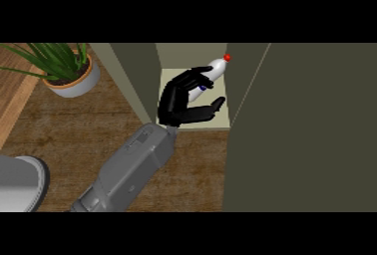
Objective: Pick up the bottled water, place it into the cabinet and close the cabinet
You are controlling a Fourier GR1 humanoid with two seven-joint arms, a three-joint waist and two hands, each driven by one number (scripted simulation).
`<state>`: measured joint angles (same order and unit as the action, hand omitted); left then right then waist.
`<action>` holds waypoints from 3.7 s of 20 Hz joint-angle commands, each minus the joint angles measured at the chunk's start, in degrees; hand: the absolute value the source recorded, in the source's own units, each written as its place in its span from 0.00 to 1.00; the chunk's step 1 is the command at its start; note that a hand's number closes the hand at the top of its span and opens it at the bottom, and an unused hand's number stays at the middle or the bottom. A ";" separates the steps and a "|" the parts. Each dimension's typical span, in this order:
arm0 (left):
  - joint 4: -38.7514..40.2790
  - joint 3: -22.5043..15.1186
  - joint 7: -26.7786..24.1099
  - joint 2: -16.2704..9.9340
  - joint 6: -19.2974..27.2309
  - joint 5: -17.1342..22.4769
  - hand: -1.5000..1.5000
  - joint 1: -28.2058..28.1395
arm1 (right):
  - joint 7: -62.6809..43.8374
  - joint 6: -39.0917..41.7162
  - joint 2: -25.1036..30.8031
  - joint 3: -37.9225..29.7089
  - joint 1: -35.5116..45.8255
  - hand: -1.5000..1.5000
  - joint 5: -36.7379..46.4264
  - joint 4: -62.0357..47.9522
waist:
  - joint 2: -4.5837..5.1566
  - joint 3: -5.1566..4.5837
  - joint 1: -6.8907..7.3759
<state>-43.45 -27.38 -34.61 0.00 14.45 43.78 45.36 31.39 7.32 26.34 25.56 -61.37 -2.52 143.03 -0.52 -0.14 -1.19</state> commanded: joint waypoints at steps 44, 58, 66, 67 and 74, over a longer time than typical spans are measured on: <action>-54.61 2.86 -15.23 -49.50 -26.52 6.98 0.00 -68.32 | -28.26 3.65 14.01 18.76 37.33 1.00 6.72 5.85 | 1.54 -0.72 9.99; -52.81 6.32 -15.13 -53.29 -31.51 8.13 0.00 -66.76 | -41.46 1.20 2.09 20.14 54.53 1.00 -1.39 -4.91 | 2.64 -0.99 11.63; -53.57 7.66 -14.61 -54.22 -32.54 9.26 0.00 -66.80 | -46.87 -1.78 -7.74 17.76 60.16 1.00 -8.33 -12.75 | 2.98 -0.68 11.73; -53.33 7.66 -14.71 -53.72 -32.48 9.46 0.00 -66.70 | -48.26 -1.48 -8.10 16.88 61.10 1.00 -10.02 -12.85 | 3.18 -0.76 11.80; -53.58 9.31 -13.94 -55.02 -33.34 10.88 0.00 -67.42 | -50.70 -0.46 -14.70 11.50 67.26 1.00 -21.29 -21.30 | 3.21 -0.37 12.11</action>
<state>-96.94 -18.57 -48.02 -54.65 -17.47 54.17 -21.84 -15.91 13.35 20.50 39.03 0.75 -20.14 129.15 2.44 -0.71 10.69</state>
